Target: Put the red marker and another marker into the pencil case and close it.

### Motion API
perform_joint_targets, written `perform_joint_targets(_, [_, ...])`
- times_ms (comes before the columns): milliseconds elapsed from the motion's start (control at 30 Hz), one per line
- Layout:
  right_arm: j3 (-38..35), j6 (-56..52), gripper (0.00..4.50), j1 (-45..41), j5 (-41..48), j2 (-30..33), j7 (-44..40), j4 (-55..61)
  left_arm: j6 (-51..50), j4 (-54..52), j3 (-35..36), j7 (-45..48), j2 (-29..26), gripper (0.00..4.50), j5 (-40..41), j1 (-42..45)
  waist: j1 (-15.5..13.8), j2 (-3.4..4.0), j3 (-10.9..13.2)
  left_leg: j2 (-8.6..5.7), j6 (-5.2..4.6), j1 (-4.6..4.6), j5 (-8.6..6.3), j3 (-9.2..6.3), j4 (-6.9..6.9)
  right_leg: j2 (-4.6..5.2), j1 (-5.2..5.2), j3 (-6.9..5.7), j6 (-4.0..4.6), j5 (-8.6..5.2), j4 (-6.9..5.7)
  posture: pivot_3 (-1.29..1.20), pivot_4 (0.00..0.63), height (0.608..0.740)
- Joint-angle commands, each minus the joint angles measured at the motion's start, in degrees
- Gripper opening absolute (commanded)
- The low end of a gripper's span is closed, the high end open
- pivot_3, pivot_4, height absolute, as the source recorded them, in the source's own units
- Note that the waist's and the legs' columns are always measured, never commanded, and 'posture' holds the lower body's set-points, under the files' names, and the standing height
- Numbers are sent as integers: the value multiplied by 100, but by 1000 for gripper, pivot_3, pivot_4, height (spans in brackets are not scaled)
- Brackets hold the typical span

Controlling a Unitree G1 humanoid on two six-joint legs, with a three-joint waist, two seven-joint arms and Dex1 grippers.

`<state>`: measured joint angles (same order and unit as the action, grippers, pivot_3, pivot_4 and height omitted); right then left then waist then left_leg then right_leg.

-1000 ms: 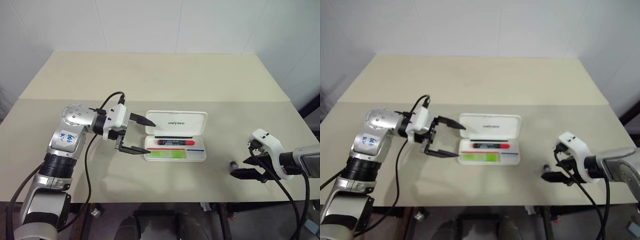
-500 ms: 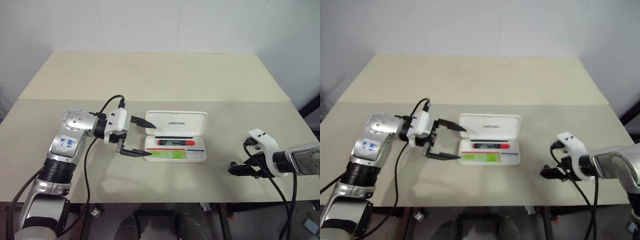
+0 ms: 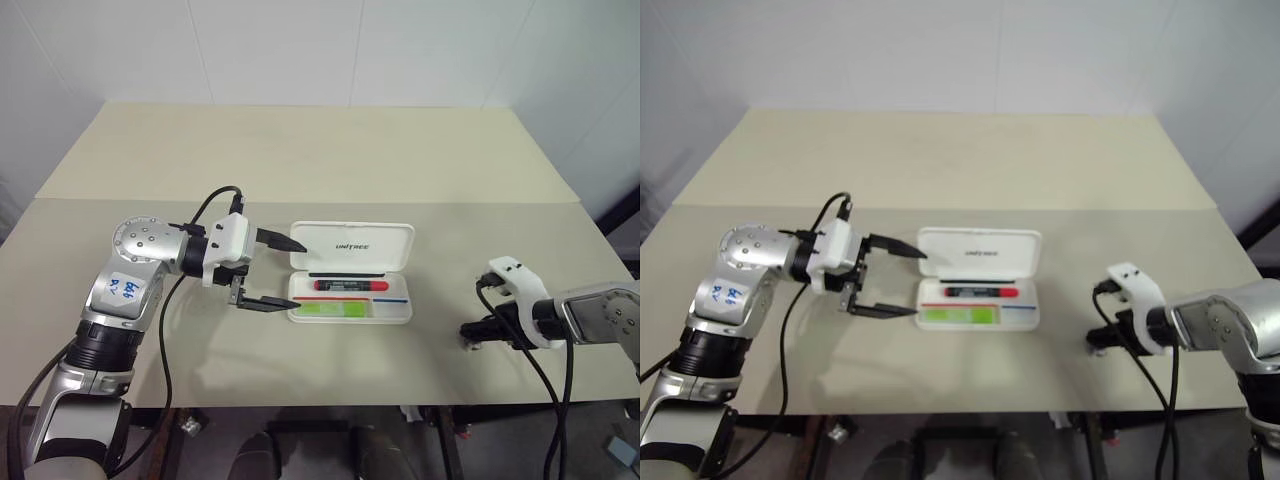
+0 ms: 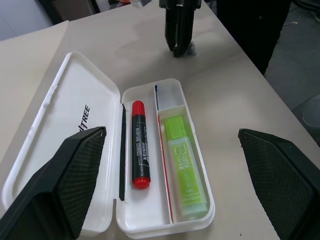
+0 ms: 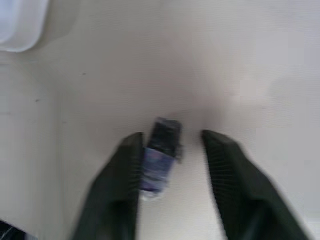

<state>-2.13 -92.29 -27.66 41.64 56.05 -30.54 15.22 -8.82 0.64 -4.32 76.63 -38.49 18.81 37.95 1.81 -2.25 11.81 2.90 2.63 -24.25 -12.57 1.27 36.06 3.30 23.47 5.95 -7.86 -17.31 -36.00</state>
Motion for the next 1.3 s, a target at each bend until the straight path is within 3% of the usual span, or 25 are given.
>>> perform_joint_targets(33, [36, -20, 481, -50, -10, 116, -3, -24, 28, -168, 176, -42, -69, 4500, 165, 43, 0, 0, 0, 0, 0, 0, 0, 0, 0, 0, 0, 1, 0, 0, 1, 0, 150, 740])
perform_joint_targets(67, [35, -20, 299, -48, -16, 119, -1, -24, 33, -156, 175, -44, -66, 4500, 169, 58, -1, 0, 0, 0, 0, 0, 0, 0, 1, 0, -1, 0, 1, 0, 1, 0, 150, 740])
perform_joint_targets(233, [204, 299, 299, -117, -142, 306, -221, 102, 67, -99, 168, -36, -65, 4500, 174, 105, -1, 0, 0, 0, 0, 0, 0, 0, 1, 0, 0, 1, 2, 0, 1, 0, 150, 740])
perform_joint_targets(400, [899, 1798, 299, -387, -472, 948, -1290, 315, 106, -64, 176, -11, -109, 4500, 160, 102, 21, 1, 0, 0, 0, -1, 0, 4, -4, 0, 4, 2, 1, 0, 4, 0, 150, 740])
perform_joint_targets(600, [1523, 2858, 299, -1038, -804, 1040, -2549, 336, 37, -123, 273, -19, -207, 4500, 251, 53, 76, 0, 0, 2, 0, 0, -1, 6, -10, -1, 8, 1, -11, 6, 3, 0, 150, 740])
perform_joint_targets(1000, [3138, 4256, 299, -2053, -2337, 196, -3675, -134, -137, -443, 409, -183, -407, 4500, 301, -174, 127, 0, 0, 2, 0, -3, -2, 7, -10, 1, 12, 0, -8, 4, 3, 0, 150, 740])
perform_joint_targets(1300, [3384, 4749, 299, -2307, -3073, -462, -3996, -724, -378, -831, 540, -381, -518, 4500, 378, -427, 146, 0, 0, 2, 0, -2, -2, 8, -4, 1, 13, -1, -10, 5, -7, 0, 150, 740])
